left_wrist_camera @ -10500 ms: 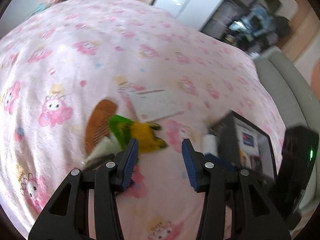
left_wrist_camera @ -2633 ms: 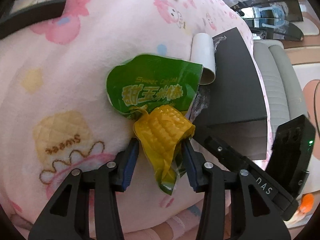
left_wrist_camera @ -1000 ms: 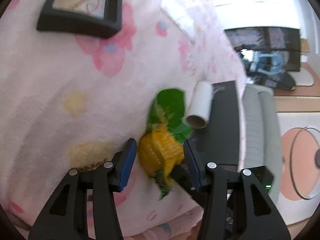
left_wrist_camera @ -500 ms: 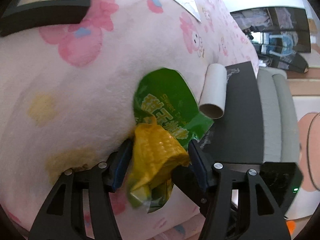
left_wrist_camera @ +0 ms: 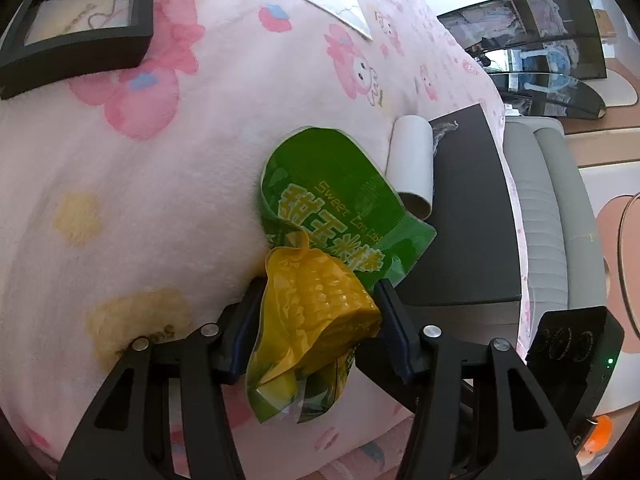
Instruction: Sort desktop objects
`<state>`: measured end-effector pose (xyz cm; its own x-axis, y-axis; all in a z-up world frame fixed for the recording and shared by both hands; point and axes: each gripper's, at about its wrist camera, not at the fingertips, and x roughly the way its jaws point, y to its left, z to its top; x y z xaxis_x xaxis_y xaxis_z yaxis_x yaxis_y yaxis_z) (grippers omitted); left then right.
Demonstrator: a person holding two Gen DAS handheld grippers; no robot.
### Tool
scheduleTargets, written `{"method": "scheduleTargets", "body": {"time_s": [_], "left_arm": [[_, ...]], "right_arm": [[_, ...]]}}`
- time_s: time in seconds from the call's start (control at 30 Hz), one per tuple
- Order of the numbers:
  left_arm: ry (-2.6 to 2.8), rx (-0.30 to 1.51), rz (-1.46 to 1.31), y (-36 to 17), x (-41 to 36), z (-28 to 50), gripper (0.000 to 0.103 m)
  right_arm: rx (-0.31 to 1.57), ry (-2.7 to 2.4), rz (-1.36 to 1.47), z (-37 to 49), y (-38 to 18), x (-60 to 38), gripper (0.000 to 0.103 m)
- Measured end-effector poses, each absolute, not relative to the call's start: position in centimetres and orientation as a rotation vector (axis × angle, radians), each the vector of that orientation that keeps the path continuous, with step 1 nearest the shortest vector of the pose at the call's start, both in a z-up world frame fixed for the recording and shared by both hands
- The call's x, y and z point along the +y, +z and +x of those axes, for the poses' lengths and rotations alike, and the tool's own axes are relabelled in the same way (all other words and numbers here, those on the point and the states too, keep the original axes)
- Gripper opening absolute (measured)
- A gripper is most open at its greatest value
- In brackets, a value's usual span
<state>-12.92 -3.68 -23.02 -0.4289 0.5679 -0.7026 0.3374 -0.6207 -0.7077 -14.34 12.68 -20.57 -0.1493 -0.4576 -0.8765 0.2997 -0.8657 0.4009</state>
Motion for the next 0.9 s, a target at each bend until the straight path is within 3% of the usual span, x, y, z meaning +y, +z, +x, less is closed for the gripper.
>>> {"method": "scheduleTargets", "body": {"time_s": [0.2, 0.37, 0.7, 0.9], "left_arm": [[2.196, -1.283, -1.584, -23.2, -3.6, -13.3, 0.055], [2.208, -1.265, -1.519, -21.8, -3.6, -12.7, 0.055], [2.333, -1.104, -1.343, -14.1, -2.6, -10.9, 0.055], [2.310, -0.963, -1.229, -8.3, 2.3, -13.8, 0.055]], "right_arm": [[-0.227, -1.999, 1.666, -14.9, -22.6, 11.9, 0.055], [-0.244, -1.964, 1.573, -14.1, -21.4, 11.0, 0.038], [-0.257, -2.034, 1.385, -12.1, -15.7, 11.6, 0.038], [-0.318, -2.096, 1.255, -13.1, -10.9, 16.4, 0.038]]}}
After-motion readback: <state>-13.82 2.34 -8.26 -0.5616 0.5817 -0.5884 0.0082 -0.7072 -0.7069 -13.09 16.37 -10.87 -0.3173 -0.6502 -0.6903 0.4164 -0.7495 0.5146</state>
